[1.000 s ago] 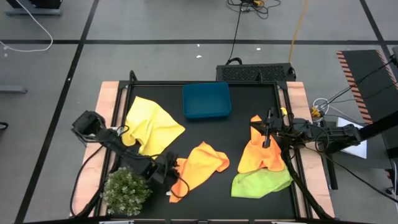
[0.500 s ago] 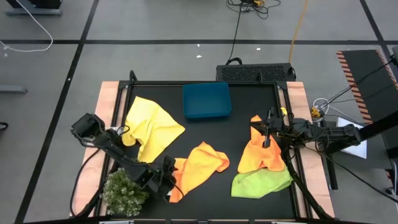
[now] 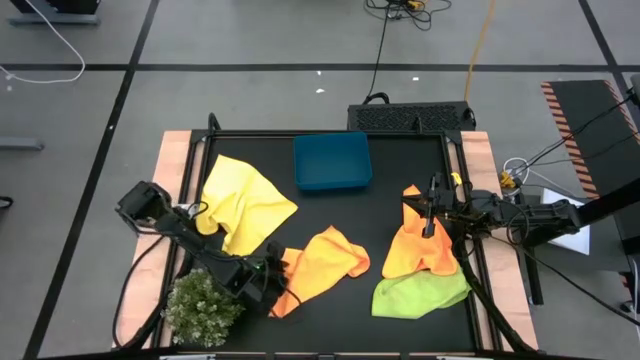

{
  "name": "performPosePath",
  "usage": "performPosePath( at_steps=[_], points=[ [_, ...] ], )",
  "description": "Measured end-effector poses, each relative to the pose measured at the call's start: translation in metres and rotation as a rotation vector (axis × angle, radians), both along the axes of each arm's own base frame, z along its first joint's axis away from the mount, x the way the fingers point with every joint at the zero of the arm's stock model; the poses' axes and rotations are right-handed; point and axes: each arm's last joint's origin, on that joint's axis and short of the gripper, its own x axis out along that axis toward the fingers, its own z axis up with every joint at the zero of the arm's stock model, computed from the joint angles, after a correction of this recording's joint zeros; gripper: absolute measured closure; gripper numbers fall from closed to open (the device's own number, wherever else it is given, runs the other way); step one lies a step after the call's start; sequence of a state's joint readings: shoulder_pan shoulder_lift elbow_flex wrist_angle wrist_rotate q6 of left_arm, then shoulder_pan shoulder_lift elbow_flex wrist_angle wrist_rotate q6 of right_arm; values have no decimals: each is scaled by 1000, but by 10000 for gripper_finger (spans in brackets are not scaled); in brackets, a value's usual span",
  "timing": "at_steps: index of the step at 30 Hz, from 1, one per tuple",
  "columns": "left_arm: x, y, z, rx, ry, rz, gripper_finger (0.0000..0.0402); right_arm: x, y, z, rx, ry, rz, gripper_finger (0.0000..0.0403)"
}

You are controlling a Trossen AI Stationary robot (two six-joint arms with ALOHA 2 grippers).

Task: Fold microfiber towels
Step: Fold the left orange microfiber towel

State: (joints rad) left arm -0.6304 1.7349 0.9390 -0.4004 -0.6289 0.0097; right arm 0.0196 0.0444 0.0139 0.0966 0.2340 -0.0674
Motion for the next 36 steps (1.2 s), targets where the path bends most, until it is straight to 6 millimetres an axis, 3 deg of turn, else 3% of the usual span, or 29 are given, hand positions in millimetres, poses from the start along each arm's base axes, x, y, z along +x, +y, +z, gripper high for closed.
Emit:
performPosePath(
  at_steps=[4,15,21,30,36],
  points=[
    [-2,2,17,-38,-51,3,393,0,0,0,0,0,0,387],
    [-8,10,56,0,-192,-10,394,0,0,0,0,0,0,387],
    [-12,19,87,32,-333,8,396,0,0,0,0,0,0,387],
    [-19,35,146,-56,-612,4,399,0,0,0,0,0,0,387],
    [-25,36,162,-134,-666,-84,399,0,0,0,0,-2,0,387]
  ],
)
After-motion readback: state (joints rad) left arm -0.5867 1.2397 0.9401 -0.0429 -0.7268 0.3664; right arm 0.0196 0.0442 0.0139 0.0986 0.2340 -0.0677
